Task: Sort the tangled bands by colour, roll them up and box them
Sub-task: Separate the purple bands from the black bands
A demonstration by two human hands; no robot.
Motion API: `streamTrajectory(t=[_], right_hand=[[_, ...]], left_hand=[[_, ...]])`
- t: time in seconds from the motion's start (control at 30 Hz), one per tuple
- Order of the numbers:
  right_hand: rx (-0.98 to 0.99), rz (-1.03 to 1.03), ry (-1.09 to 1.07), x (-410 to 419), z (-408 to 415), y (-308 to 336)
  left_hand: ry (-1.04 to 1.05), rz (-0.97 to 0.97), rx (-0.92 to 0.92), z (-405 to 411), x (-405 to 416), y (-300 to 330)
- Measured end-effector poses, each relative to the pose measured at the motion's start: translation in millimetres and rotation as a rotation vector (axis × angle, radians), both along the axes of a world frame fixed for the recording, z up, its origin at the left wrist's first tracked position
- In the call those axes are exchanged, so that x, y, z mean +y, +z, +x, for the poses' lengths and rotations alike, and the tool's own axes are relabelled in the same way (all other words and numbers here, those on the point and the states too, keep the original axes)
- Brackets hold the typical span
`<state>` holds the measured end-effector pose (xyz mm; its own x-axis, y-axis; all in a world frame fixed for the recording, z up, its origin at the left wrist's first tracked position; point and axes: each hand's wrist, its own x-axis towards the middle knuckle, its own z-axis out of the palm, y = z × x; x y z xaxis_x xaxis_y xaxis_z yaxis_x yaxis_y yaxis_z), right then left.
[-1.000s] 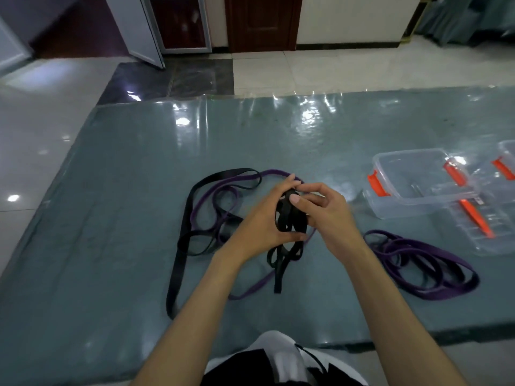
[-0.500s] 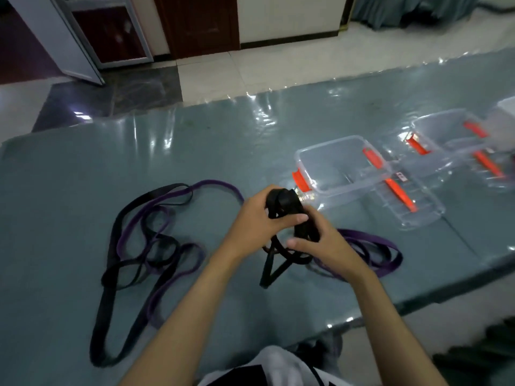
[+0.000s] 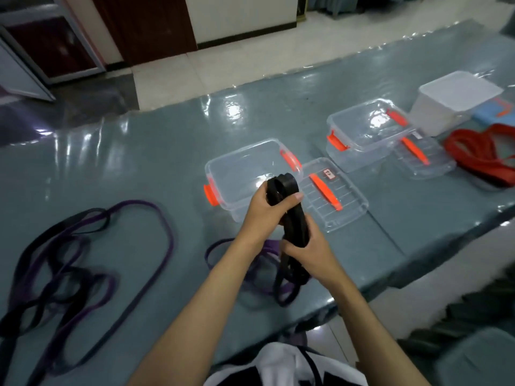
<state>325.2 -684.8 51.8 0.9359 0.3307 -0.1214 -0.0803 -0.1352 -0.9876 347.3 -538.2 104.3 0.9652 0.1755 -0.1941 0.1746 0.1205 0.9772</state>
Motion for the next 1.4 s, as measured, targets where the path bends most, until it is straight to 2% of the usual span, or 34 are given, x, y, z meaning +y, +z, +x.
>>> streamTrajectory(t=[0.27, 0.43, 0.6, 0.8, 1.13, 1.2, 1.27, 1.4], right_hand=[[0.113, -0.124, -0.166, -98.7, 46.0, -47.9], [0.097, -0.218, -0.196, -150.4, 85.4, -64.7], [0.058, -0.294, -0.2, -182.9, 122.2, -71.7], [0.024, -0.427, -0.141, -227.1, 169.0, -80.2], [-0.044, -0.96, -0.186, -255.4, 268.0, -96.3], [0.038, -1.126, -0.084, -255.7, 279.2, -107.5], [0.166, -1.191, 0.001, -252.3, 281.5, -118.4], [0.174, -1.247, -0.008, -246.1, 280.4, -129.4]], left_hand=[[-0.243, 0.366, 0.177, 34.6, -45.7, -28.6], [-0.468, 0.655, 0.19, 53.4, -77.0, -61.5], [-0.734, 0.674, 0.144, 85.8, -159.5, -86.4], [-0.758, 0.737, 0.147, 132.6, -210.0, -105.1], [-0.904, 0.969, 0.147, 206.7, -212.2, -132.4], [-0.934, 1.007, 0.149, 204.4, -205.4, -136.9], [-0.941, 1.068, 0.161, 198.5, -193.8, -139.4], [-0.929, 1.197, 0.155, 182.8, -168.4, -132.7]])
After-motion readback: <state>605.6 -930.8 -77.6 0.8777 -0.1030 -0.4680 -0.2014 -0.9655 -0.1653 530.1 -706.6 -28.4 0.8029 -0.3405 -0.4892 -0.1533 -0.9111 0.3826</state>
